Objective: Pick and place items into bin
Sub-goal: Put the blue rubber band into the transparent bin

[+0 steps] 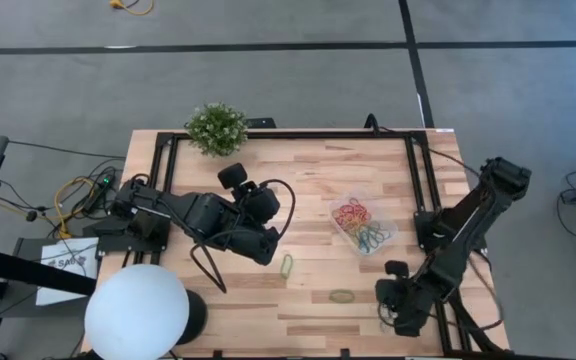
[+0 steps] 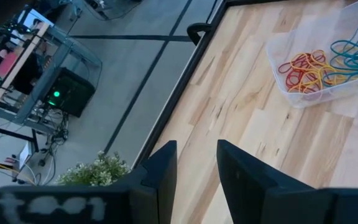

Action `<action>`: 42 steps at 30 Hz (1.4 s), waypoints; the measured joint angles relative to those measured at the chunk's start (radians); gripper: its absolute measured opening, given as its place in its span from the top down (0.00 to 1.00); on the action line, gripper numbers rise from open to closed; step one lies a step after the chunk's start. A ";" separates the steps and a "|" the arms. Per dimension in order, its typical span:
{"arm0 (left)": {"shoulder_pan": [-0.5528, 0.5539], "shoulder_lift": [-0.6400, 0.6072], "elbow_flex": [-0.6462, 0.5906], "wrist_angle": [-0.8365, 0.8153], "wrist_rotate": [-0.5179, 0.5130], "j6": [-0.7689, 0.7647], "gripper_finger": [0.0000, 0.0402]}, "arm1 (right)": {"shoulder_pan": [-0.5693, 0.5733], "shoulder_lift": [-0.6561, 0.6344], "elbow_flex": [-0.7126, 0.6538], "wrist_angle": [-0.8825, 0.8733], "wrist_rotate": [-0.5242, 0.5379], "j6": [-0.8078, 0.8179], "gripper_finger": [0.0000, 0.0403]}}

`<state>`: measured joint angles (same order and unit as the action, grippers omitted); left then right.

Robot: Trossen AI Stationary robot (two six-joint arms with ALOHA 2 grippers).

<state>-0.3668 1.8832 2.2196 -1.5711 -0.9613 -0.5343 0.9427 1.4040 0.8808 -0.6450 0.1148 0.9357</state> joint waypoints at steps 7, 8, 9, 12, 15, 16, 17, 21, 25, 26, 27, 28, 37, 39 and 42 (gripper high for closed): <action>0.000 0.000 0.000 0.000 0.013 0.000 0.74 | -0.006 -0.121 0.068 -0.226 0.180 -0.127 1.00; 0.000 0.000 0.000 0.000 0.013 0.000 0.74 | -0.011 -0.136 0.077 -0.277 0.227 -0.148 1.00; 0.000 0.000 0.000 0.000 0.013 0.000 0.74 | -0.019 -0.148 0.083 -0.325 0.278 -0.163 1.00; 0.000 0.000 0.000 0.000 0.013 -0.001 0.74 | -0.042 -0.191 0.086 -0.430 0.480 -0.188 1.00; 0.000 0.000 0.000 0.000 0.013 -0.004 0.74 | -0.079 -0.232 0.088 -0.486 0.640 -0.187 1.00; 0.000 0.000 0.000 0.000 0.013 -0.006 0.74 | -0.095 -0.241 0.088 -0.498 0.666 -0.187 1.00; 0.000 0.000 0.000 0.000 0.014 -0.010 0.74 | -0.111 -0.250 0.088 -0.510 0.685 -0.186 1.00; 0.000 0.000 0.000 0.000 0.030 -0.026 0.74 | -0.174 -0.258 0.088 -0.547 0.694 -0.186 1.00; 0.000 0.000 0.000 0.000 0.041 -0.030 0.74 | -0.224 -0.238 0.088 -0.648 0.696 -0.193 1.00; 0.000 0.000 0.000 0.000 0.041 -0.033 0.74 | -0.239 -0.232 0.088 -0.675 0.695 -0.183 1.00; 0.000 0.000 0.000 0.000 0.041 -0.040 0.74 | -0.253 -0.227 0.088 -0.698 0.690 -0.166 1.00; 0.000 0.000 0.000 0.000 0.041 -0.052 0.74 | -0.267 -0.222 0.088 -0.711 0.674 -0.148 1.00; 0.000 0.000 0.000 0.000 0.163 -0.124 0.74 | -0.333 -0.204 0.069 -0.685 0.281 -0.147 1.00; 0.000 0.000 0.000 0.000 0.172 -0.139 0.74 | -0.334 -0.205 0.054 -0.685 0.280 -0.156 1.00; 0.000 0.000 0.000 0.000 0.173 -0.164 0.74 | -0.354 -0.205 0.035 -0.686 0.278 -0.159 0.97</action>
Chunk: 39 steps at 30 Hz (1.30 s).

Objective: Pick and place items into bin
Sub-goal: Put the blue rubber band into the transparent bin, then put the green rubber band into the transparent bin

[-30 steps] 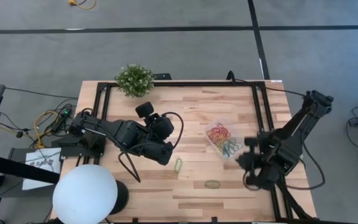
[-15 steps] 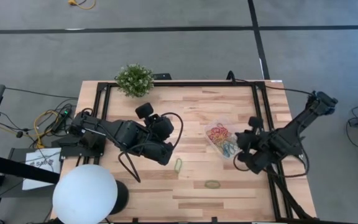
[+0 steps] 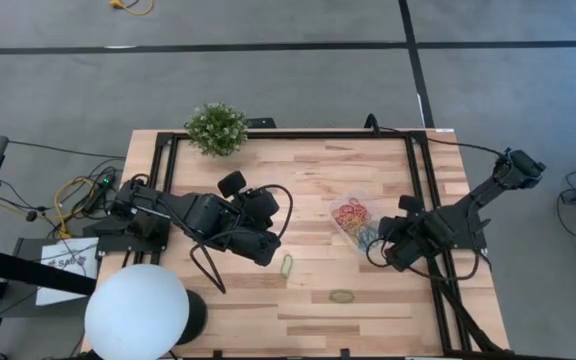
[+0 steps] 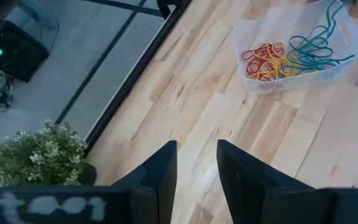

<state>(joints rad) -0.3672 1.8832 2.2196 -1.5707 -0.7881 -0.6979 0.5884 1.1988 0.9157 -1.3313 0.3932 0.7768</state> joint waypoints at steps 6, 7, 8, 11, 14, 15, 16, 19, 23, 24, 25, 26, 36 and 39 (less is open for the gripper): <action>0.000 0.000 0.000 0.000 0.001 -0.014 0.74 | -0.042 0.000 -0.006 0.001 0.018 -0.094 0.86; 0.000 0.000 0.000 0.000 0.001 -0.014 0.74 | -0.047 0.000 -0.006 0.001 0.025 -0.108 0.84; 0.000 0.000 0.000 0.000 0.000 -0.014 0.74 | -0.052 0.000 -0.006 0.002 0.027 -0.124 0.82; 0.000 0.000 0.000 0.000 -0.001 -0.008 0.74 | -0.064 0.000 -0.006 0.005 0.050 -0.172 0.79; 0.000 0.000 0.000 0.000 -0.002 0.020 0.74 | -0.067 0.000 -0.006 0.017 0.084 -0.162 0.78; 0.000 0.000 0.000 0.000 -0.001 0.045 0.74 | -0.065 0.000 -0.006 0.020 0.083 -0.162 0.79; -0.003 0.000 0.000 0.000 -0.002 0.072 0.74 | -0.057 -0.001 -0.006 0.026 0.080 -0.171 0.79; -0.013 -0.013 0.000 0.000 -0.027 0.117 0.74 | -0.008 -0.032 -0.002 0.038 0.071 -0.237 0.79; -0.013 -0.026 0.002 -0.001 -0.046 0.117 0.74 | 0.080 -0.135 0.001 0.119 0.106 -0.263 0.79; -0.012 -0.023 0.001 0.000 -0.046 0.126 0.74 | 0.106 -0.169 0.001 0.146 0.109 -0.268 0.79; -0.011 -0.020 -0.007 0.002 -0.045 0.133 0.74 | 0.135 -0.205 0.000 0.178 0.110 -0.284 0.79; -0.011 -0.019 -0.024 0.002 -0.035 0.139 0.74 | 0.164 -0.241 -0.006 0.220 0.109 -0.306 0.79; -0.002 -0.016 -0.547 0.481 0.176 0.147 0.74 | 0.381 -0.601 -0.274 0.700 0.191 -0.471 0.79; 0.018 -0.015 -0.717 0.840 0.410 0.279 0.74 | 0.387 -0.636 -0.361 0.788 0.223 -0.472 0.79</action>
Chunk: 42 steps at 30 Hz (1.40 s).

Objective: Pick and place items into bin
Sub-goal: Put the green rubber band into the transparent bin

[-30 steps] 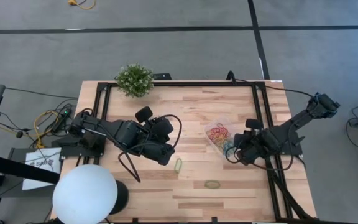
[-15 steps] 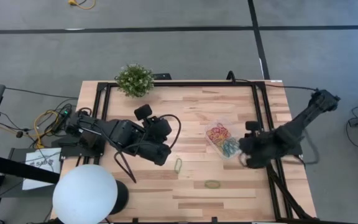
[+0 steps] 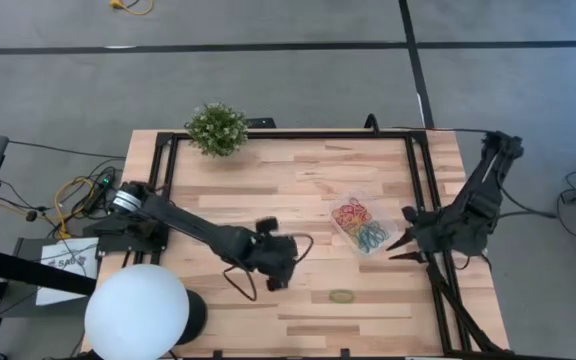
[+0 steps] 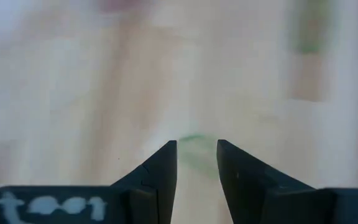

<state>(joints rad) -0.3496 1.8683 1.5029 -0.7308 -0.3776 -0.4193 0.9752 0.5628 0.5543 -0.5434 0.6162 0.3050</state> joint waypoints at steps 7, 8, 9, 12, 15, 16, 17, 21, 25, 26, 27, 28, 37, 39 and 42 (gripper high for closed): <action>0.056 0.000 -0.236 0.385 0.127 0.075 0.74 | -0.002 0.002 -0.097 0.096 0.016 -0.003 0.79; 0.066 0.000 -0.254 0.384 0.126 0.052 0.74 | -0.002 0.008 -0.100 0.097 0.018 -0.003 0.79; 0.076 0.000 -0.272 0.386 0.126 0.021 0.74 | -0.002 0.015 -0.101 0.098 0.020 -0.003 0.79; 0.104 -0.001 -0.335 0.395 0.133 -0.087 0.74 | -0.002 0.030 -0.101 0.128 0.036 -0.027 0.79; 0.119 -0.001 -0.378 0.431 0.135 -0.136 0.74 | -0.002 0.040 -0.101 0.151 0.041 -0.055 0.79; 0.121 -0.001 -0.395 0.461 0.135 -0.137 0.74 | -0.002 0.041 -0.101 0.149 0.040 -0.061 0.79; 0.121 -0.001 -0.411 0.486 0.135 -0.131 0.74 | -0.002 0.041 -0.101 0.148 0.040 -0.067 0.79; 0.116 -0.001 -0.459 0.601 0.159 -0.080 0.74 | -0.002 0.041 -0.101 0.148 0.040 -0.069 0.79; 0.114 -0.001 -0.467 0.617 0.165 -0.104 0.74 | -0.002 0.041 -0.101 0.148 0.040 -0.070 0.79; 0.114 -0.001 -0.467 0.619 0.164 -0.115 0.74 | -0.002 0.041 -0.101 0.148 0.040 -0.070 0.79; 0.114 -0.001 -0.467 0.620 0.164 -0.116 0.74 | -0.002 0.041 -0.101 0.147 0.040 -0.069 0.79; 0.114 -0.001 -0.467 0.620 0.164 -0.116 0.74 | -0.002 0.041 -0.101 0.147 0.040 -0.070 0.79; 0.115 0.056 -0.467 0.682 0.148 -0.097 0.74 | -0.002 0.041 -0.101 0.139 0.040 -0.069 0.79; 0.115 0.065 -0.466 0.677 0.143 -0.095 0.74 | -0.002 0.041 -0.101 0.138 0.040 -0.069 0.79; 0.114 0.065 -0.463 0.627 0.136 -0.101 0.74 | -0.002 0.041 -0.101 0.133 0.039 -0.069 0.79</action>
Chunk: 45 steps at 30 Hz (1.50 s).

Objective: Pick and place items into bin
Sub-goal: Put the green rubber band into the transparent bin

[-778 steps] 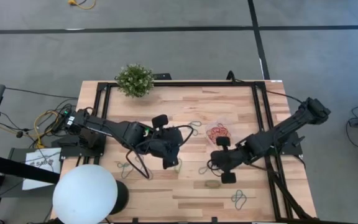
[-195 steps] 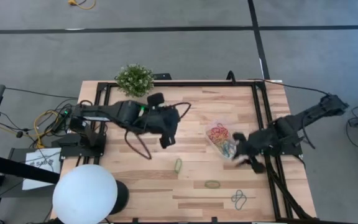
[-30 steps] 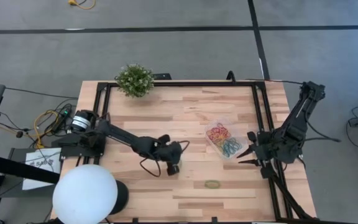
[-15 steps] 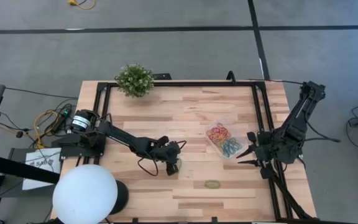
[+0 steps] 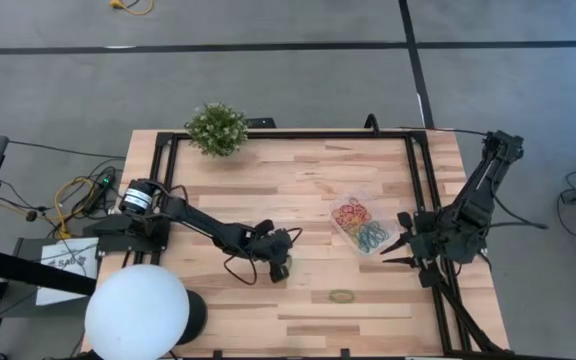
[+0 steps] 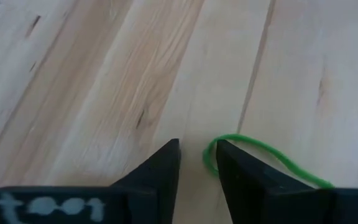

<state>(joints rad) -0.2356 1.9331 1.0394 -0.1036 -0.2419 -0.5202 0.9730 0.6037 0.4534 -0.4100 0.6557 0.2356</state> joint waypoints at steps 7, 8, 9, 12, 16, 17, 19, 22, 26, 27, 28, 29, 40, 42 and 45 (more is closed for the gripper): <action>-0.001 0.000 -0.002 0.025 -0.004 0.055 0.83 | 0.000 0.000 0.000 -0.001 0.000 0.000 0.79; -0.001 0.001 -0.002 0.040 -0.004 0.069 0.86 | 0.000 0.000 0.000 -0.001 0.000 0.000 0.79; -0.001 0.002 -0.004 0.056 -0.003 0.083 0.90 | 0.000 0.000 0.000 -0.001 0.000 0.000 0.79; 0.001 0.010 -0.006 0.143 -0.001 0.136 0.98 | 0.000 0.000 0.000 -0.001 0.000 0.000 0.79; 0.021 0.009 -0.006 0.337 -0.047 0.209 0.99 | 0.000 0.000 0.000 -0.001 0.043 0.000 0.79; 0.028 0.009 -0.006 0.401 -0.065 0.237 0.99 | 0.000 0.000 0.000 0.000 0.063 0.000 0.79; 0.046 0.008 -0.006 0.550 -0.086 0.303 1.00 | 0.000 0.000 0.000 -0.001 0.084 0.000 0.79; 0.082 0.007 -0.005 0.753 -0.086 0.409 1.00 | 0.000 0.000 0.000 -0.001 0.084 -0.001 0.79; 0.151 0.006 0.030 0.893 -0.077 0.497 1.00 | 0.000 0.000 0.000 -0.001 0.084 -0.008 0.79; 0.171 0.006 0.049 0.893 -0.074 0.502 1.00 | 0.000 0.000 0.000 -0.001 0.085 -0.009 0.79; 0.191 0.006 0.068 0.887 -0.057 0.501 1.00 | 0.000 0.000 0.000 -0.001 0.085 -0.009 0.79; 0.212 0.013 0.095 0.875 -0.024 0.494 1.00 | 0.000 0.000 0.000 -0.001 0.085 -0.009 0.79; 0.313 0.298 0.497 0.524 0.204 0.440 1.00 | 0.000 0.000 0.000 -0.003 0.085 -0.009 0.79; 0.315 0.358 0.575 0.429 0.203 0.440 1.00 | 0.000 0.000 0.000 -0.013 0.084 -0.009 0.79; 0.316 0.427 0.681 0.320 0.201 0.476 1.00 | 0.000 0.000 0.000 -0.033 0.082 -0.008 0.79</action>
<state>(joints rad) 0.0807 2.3599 1.7208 0.2167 -0.0409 -0.0437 0.9730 0.6037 0.4534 -0.4432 0.7376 0.2272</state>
